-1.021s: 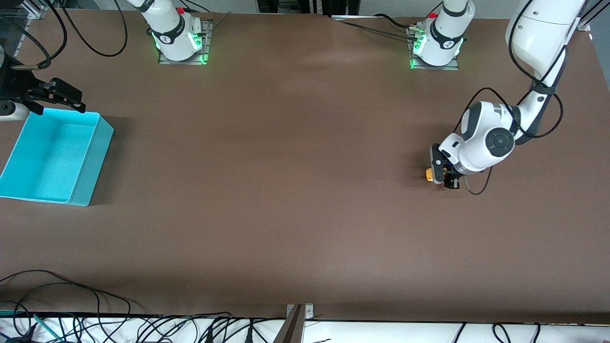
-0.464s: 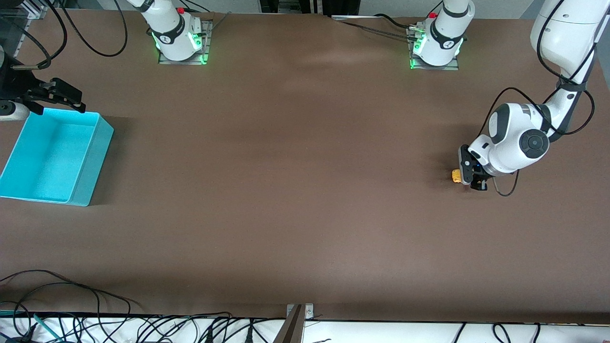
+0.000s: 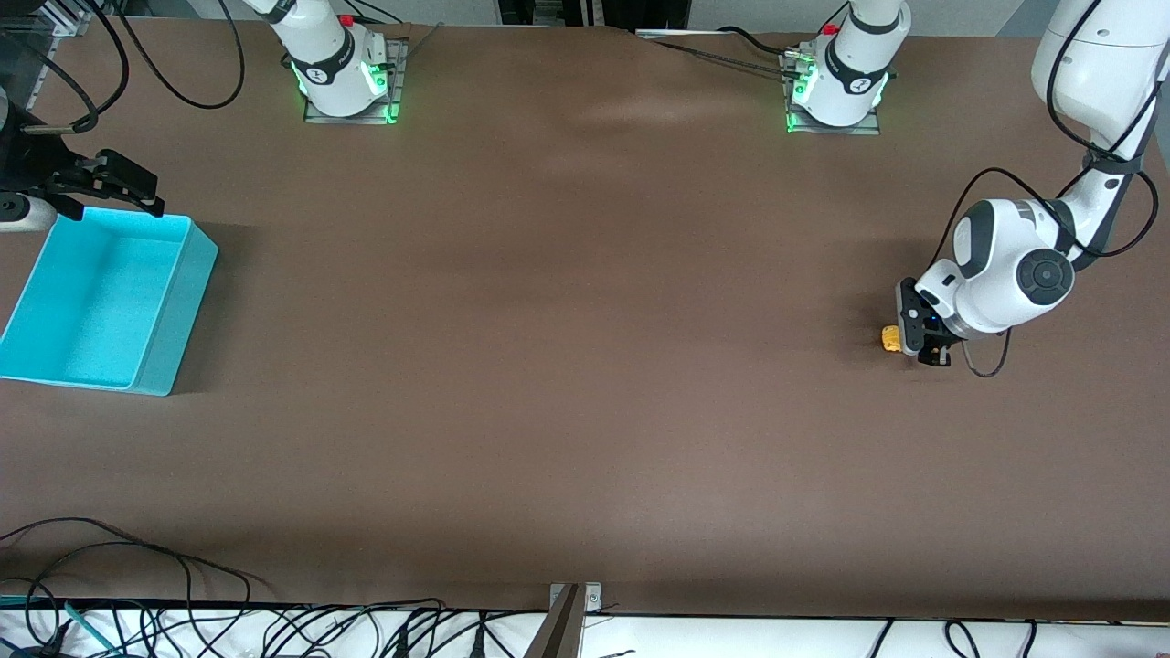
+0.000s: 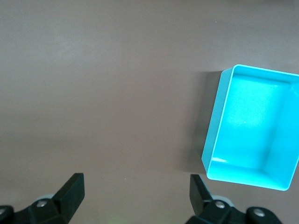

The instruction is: Wind up and store yellow beetle car

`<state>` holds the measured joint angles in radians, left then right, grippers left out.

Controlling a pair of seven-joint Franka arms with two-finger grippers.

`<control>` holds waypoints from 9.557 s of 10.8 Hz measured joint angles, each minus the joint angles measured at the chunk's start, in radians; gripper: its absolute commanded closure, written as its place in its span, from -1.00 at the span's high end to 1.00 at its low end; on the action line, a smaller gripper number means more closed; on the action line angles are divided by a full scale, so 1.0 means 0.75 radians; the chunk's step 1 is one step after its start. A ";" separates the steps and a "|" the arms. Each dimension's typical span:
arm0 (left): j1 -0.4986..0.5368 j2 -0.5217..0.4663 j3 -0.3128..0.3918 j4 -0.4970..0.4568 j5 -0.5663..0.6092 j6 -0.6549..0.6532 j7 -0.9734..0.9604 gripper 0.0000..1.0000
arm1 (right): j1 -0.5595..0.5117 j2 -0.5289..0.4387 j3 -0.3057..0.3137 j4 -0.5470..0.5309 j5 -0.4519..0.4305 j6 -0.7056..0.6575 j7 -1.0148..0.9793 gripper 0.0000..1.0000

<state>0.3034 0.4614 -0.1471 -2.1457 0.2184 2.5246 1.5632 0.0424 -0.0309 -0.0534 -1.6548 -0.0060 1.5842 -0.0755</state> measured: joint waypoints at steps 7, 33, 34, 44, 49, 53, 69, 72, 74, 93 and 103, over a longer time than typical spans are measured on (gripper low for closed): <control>0.033 0.010 0.000 0.017 0.001 -0.002 0.083 -1.00 | 0.000 0.000 0.000 0.000 0.000 0.000 0.000 1.00; 0.178 0.046 -0.001 0.078 0.002 0.004 0.220 -1.00 | 0.000 0.000 0.000 0.000 0.000 0.000 0.000 1.00; 0.179 0.046 -0.001 0.078 0.002 0.004 0.226 -1.00 | 0.000 0.000 0.000 0.000 0.000 0.000 0.000 1.00; 0.180 0.047 -0.001 0.078 0.003 0.004 0.254 -1.00 | 0.000 0.000 0.000 0.000 0.000 0.000 0.000 1.00; 0.181 0.047 -0.001 0.078 0.003 0.004 0.254 -1.00 | 0.000 0.000 0.000 0.000 0.000 0.000 0.000 1.00; 0.185 0.048 -0.001 0.080 0.003 0.004 0.246 -1.00 | 0.000 0.000 0.000 0.000 0.000 0.000 0.000 1.00; 0.209 0.043 -0.001 0.138 0.003 -0.045 0.230 1.00 | 0.000 0.000 0.000 0.000 0.000 0.000 0.000 1.00; 0.209 -0.081 -0.034 0.289 0.003 -0.431 0.224 1.00 | -0.001 0.000 -0.001 0.000 0.000 0.000 0.000 1.00; 0.208 -0.155 -0.045 0.401 -0.009 -0.669 0.181 1.00 | 0.000 0.000 -0.001 0.000 0.000 0.000 0.000 1.00; 0.126 -0.334 -0.481 1.092 -0.301 -1.764 -1.203 1.00 | 0.039 0.077 0.012 0.000 0.022 0.026 0.001 1.00; -0.420 -0.633 0.102 0.704 -0.329 -1.342 -1.567 1.00 | 0.015 0.243 0.018 -0.372 0.003 0.518 -0.595 1.00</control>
<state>-0.0114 -0.0134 -0.0705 -1.6174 -0.0284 1.5184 0.3881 0.0536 0.1511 -0.0398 -1.9335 -0.0037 1.9727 -0.5216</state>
